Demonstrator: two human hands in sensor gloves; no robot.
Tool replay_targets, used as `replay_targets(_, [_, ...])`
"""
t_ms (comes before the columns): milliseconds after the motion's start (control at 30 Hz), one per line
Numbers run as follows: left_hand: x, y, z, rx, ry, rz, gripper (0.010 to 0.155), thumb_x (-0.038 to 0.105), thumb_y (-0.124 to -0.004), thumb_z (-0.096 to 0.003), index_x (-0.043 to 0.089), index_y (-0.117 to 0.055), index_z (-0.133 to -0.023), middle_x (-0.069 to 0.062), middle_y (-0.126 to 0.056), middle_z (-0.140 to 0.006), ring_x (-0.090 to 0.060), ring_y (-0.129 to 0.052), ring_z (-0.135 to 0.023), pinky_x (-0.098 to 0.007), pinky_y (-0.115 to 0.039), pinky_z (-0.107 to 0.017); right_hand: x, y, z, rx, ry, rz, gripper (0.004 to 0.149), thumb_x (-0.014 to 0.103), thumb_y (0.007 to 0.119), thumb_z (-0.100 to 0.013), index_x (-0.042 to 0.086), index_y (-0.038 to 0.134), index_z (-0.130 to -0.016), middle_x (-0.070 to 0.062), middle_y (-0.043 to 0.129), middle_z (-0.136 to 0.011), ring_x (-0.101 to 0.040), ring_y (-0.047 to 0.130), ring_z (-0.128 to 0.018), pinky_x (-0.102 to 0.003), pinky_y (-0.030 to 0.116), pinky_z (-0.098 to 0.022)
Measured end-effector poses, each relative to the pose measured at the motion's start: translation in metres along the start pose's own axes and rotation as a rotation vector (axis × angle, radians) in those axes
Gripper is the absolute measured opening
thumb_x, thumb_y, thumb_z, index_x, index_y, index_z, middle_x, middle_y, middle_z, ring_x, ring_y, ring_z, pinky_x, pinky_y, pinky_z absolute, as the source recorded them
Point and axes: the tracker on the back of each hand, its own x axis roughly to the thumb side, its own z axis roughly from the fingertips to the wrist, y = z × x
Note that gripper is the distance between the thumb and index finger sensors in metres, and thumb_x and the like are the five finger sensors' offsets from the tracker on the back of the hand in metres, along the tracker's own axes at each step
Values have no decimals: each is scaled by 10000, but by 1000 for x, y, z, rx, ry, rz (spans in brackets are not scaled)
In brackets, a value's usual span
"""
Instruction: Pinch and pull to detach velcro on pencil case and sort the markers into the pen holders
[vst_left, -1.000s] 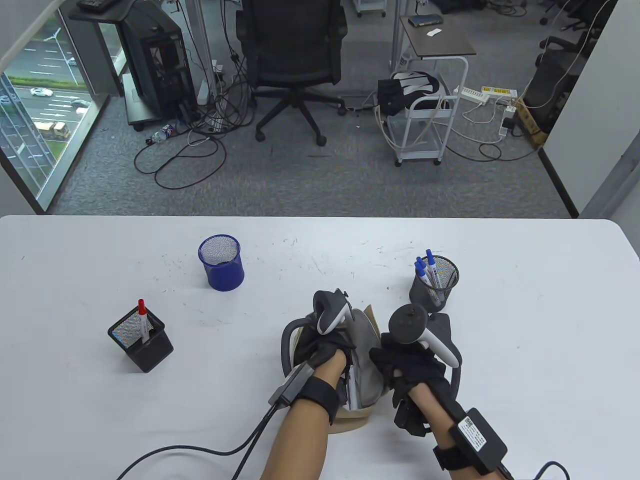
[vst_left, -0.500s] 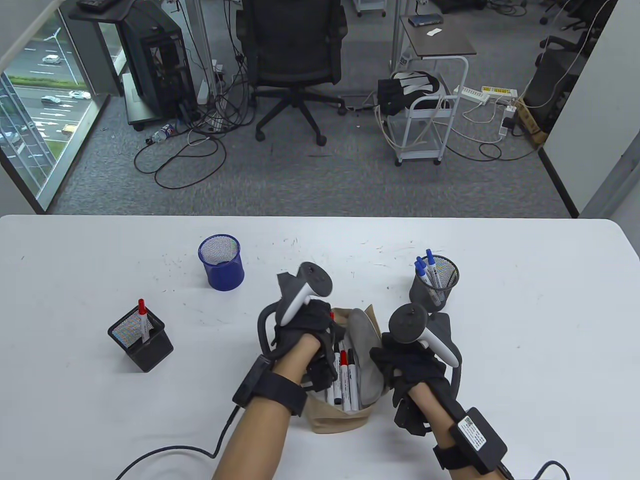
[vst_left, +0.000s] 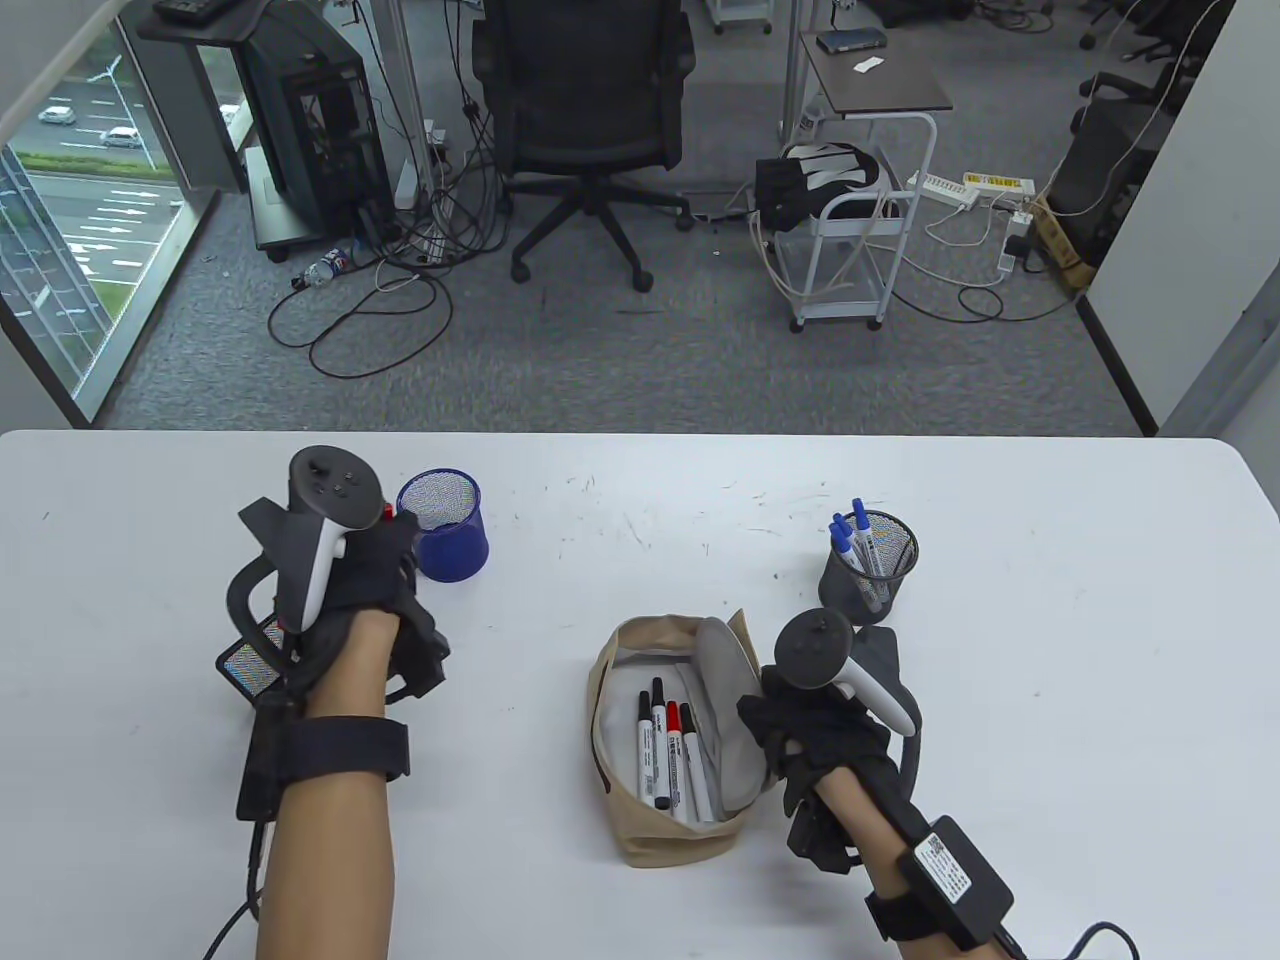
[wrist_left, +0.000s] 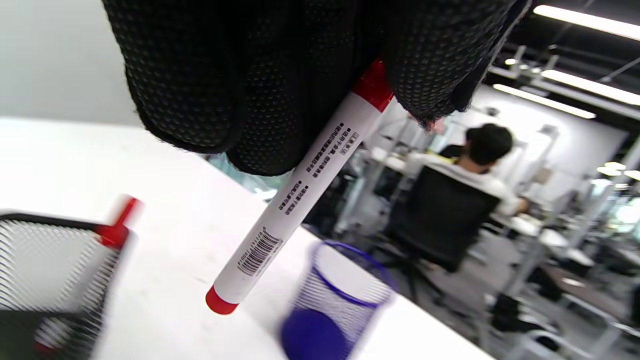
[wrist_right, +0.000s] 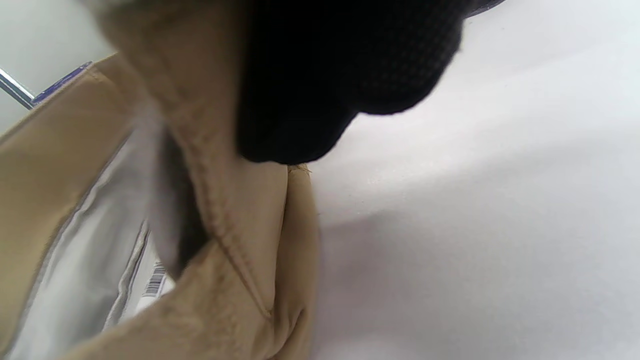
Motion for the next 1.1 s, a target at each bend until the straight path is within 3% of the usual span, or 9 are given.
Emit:
replay_targets(233, [-51,-3,-13,29,134,-13,529,434,-887,-463,220,-875,-946,-64,-1043,-873,-301,-1085,-696,-401,-966,-414,0,0,0,5,0,-4,580,326,828,-516,-54,724,-941,-175,1019,-691,-162,1068,-203,-284,888,-141])
replay_targets(433, [-57,-3,-11,27,147,-8,599,426,-896,-459,154,-833,-989,-122,-1004,-913,-334,-1067,-726,-401,-974,-431,0,0,0,6,1,-5,579,326,828,-516,-54,725,-941,-175,1020,-690,-163,1068,-203,-285,888,-141])
replay_targets(633, [1,-8,16,-104,-40,38,572,419,-915,-457,128,-877,-949,-137,-1046,-848,-332,-1106,-651,-373,-1003,-376,0,0,0,2,1,0,580,326,828,-516,-55,724,-941,-175,1019,-690,-162,1068,-203,-284,888,-141])
replay_targets(800, [70,-29,59,-367,-200,102,578,418,-922,-462,105,-877,-946,-154,-1050,-834,-336,-1116,-626,-356,-1016,-357,0,0,0,-3,2,6,580,327,827,-517,-56,724,-940,-176,1019,-690,-161,1068,-203,-284,888,-142])
replay_targets(933, [113,-64,87,-535,-304,62,575,407,-919,-468,93,-874,-947,-159,-1050,-831,-335,-1122,-618,-343,-1027,-355,1,1,0,-6,0,10,580,328,826,-518,-55,724,-940,-176,1019,-691,-161,1068,-203,-284,888,-141])
replay_targets(1100, [144,-119,106,-708,-309,-44,591,398,-919,-472,70,-857,-961,-181,-1032,-847,-352,-1113,-631,-350,-1027,-367,0,1,0,-2,-1,4,582,328,826,-517,-57,724,-940,-176,1019,-691,-162,1068,-204,-285,888,-142])
